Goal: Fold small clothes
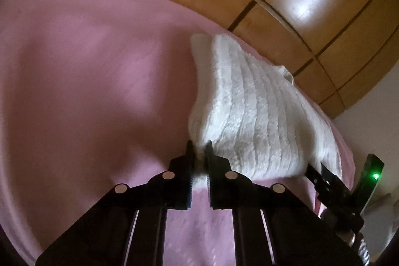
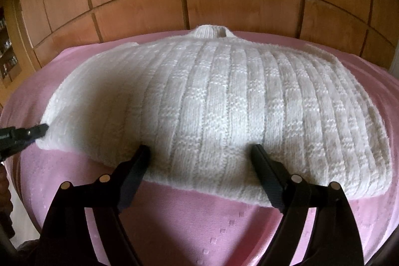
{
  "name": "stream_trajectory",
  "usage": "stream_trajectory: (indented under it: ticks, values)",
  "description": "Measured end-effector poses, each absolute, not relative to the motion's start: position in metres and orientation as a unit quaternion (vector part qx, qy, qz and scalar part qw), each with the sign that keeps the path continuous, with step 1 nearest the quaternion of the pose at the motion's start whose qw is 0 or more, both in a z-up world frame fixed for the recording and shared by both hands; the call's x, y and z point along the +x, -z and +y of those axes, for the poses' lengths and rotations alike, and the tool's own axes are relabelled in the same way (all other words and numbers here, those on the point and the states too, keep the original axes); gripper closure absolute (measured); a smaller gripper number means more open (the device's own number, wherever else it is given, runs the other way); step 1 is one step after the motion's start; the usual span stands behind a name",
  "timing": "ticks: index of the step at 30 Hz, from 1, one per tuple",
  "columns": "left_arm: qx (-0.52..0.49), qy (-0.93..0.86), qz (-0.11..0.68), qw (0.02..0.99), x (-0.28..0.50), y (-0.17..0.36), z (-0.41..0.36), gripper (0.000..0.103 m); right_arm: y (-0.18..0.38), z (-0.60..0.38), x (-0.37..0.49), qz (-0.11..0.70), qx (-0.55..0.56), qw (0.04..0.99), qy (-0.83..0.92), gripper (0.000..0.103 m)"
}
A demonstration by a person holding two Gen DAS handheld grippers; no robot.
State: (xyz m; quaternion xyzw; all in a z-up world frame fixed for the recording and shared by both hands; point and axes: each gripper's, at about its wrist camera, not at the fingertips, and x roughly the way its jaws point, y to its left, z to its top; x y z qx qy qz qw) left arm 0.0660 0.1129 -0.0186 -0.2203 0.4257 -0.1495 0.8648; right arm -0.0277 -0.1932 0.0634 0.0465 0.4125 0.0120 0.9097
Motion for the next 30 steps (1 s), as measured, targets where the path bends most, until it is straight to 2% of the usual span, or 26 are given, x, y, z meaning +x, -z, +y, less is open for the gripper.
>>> stream_trajectory:
  ticks: [6,8,10,14,17,18,19,20,22,26,30]
  values:
    - [-0.210,0.135,0.427,0.869,0.068,0.005,0.113,0.091,-0.069,-0.193,-0.028,0.421,0.058,0.905,-0.015,0.019]
    - [-0.206,0.132,0.425,0.871,0.072,-0.003,0.112,0.063,-0.079,-0.205,-0.030,0.419,0.085,0.904,-0.020,0.019]
    - [-0.200,0.120,0.413,0.880,0.073,-0.008,0.112,0.052,-0.093,-0.228,-0.037,0.396,0.101,0.913,0.008,0.019]
    - [-0.210,0.121,0.415,0.877,0.087,-0.007,0.110,0.052,-0.108,-0.295,-0.049,0.361,0.149,0.915,0.099,0.018]
    - [-0.212,0.127,0.419,0.874,0.095,-0.001,0.108,0.052,-0.097,-0.343,-0.055,0.372,0.179,0.896,0.165,0.021]
    - [-0.210,0.131,0.422,0.872,0.098,0.000,0.106,0.053,-0.087,-0.357,-0.057,0.390,0.193,0.884,0.169,0.030]
    - [-0.210,0.136,0.427,0.869,0.100,0.003,0.104,0.065,-0.079,-0.363,-0.058,0.405,0.202,0.877,0.163,0.048]
    - [-0.213,0.146,0.435,0.862,0.103,0.007,0.101,0.082,-0.070,-0.367,-0.059,0.420,0.211,0.869,0.153,0.059]
    - [-0.209,0.151,0.434,0.863,0.101,0.008,0.099,0.091,-0.061,-0.365,-0.066,0.430,0.204,0.869,0.135,0.087]
    - [-0.201,0.156,0.429,0.867,0.082,0.002,0.102,0.095,-0.075,-0.367,-0.082,0.423,0.181,0.879,0.128,0.097]
    - [-0.175,0.143,0.445,0.866,0.085,0.007,0.099,0.095,-0.059,-0.380,-0.077,0.442,0.178,0.869,0.137,0.097]
